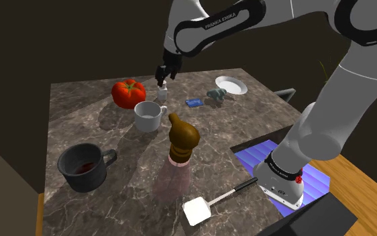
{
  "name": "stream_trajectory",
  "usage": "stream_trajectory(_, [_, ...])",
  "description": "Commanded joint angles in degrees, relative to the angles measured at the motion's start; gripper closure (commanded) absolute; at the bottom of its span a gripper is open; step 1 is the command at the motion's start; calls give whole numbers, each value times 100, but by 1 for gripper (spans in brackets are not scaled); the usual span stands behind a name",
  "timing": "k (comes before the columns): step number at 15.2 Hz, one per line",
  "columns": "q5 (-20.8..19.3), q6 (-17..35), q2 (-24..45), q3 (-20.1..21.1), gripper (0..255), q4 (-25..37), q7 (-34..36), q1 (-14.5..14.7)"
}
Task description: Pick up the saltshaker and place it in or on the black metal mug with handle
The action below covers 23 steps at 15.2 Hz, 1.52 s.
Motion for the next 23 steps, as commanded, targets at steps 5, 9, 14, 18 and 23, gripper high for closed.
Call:
stream_trajectory(5, [-36, 297, 257, -12, 0, -35, 13, -3])
stream_trajectory(9, [-36, 297, 258, -12, 0, -35, 13, -3])
stream_trajectory(14, [-36, 296, 257, -12, 255, -35, 12, -3])
stream_trajectory(18, [-36, 296, 257, -12, 255, -35, 12, -3])
stream_trajectory(23, [-21, 156, 174, -9, 255, 23, 1, -5])
